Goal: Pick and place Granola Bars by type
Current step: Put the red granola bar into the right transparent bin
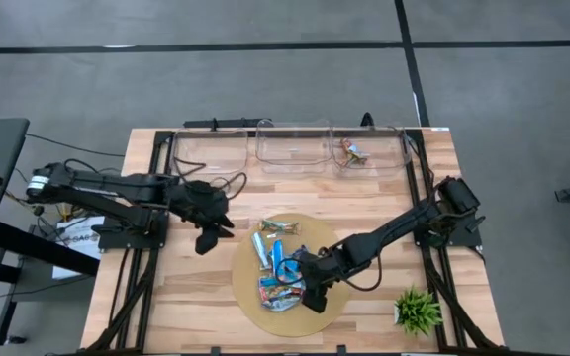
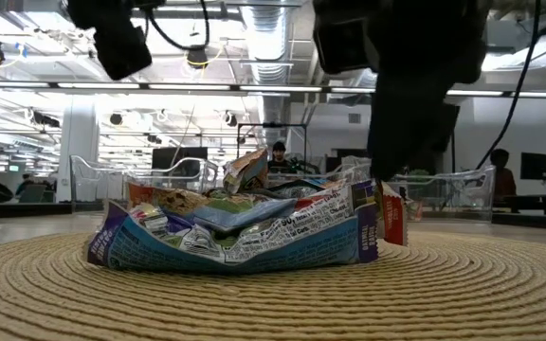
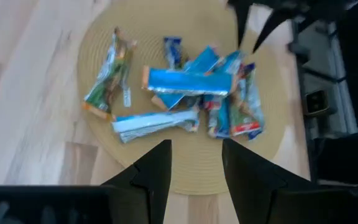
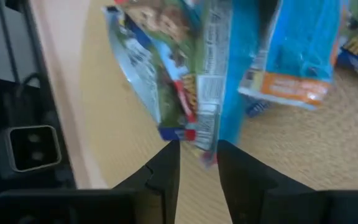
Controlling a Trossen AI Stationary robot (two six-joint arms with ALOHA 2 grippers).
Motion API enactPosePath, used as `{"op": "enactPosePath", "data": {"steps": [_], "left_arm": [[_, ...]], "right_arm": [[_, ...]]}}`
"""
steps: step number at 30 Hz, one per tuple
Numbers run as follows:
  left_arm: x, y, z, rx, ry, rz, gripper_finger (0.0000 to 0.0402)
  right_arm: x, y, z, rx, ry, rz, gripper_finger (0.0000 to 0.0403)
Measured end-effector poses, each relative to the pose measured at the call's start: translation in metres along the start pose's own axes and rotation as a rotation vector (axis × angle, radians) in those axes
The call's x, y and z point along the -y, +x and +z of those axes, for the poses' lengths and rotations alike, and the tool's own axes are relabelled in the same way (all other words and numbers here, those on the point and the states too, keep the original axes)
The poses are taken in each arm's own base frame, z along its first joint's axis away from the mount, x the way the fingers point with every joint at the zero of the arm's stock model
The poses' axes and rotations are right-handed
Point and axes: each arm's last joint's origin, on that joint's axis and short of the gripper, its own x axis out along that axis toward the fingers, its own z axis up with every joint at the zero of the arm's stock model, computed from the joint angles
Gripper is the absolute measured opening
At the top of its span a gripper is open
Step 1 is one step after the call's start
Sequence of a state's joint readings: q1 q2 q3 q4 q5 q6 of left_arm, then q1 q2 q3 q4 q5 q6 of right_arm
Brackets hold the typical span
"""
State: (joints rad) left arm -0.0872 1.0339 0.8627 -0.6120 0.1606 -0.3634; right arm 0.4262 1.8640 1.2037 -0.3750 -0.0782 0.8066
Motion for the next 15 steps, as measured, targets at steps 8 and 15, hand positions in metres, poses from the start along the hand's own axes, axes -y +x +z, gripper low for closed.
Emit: {"op": "enactPosePath", "data": {"steps": [8,15], "left_arm": [[0.008,0.033,0.008,-0.017,0.047,-0.070,0.0135],[0.012,0.039,0.011,0.009,0.057,-0.088,0.0135]], "right_arm": [[0.003,0.002,0.002,-0.012,-0.042,0.004,0.0099],[0.009,0.001,0.007,-0.019,-0.076,-0.002,0.0099]]}}
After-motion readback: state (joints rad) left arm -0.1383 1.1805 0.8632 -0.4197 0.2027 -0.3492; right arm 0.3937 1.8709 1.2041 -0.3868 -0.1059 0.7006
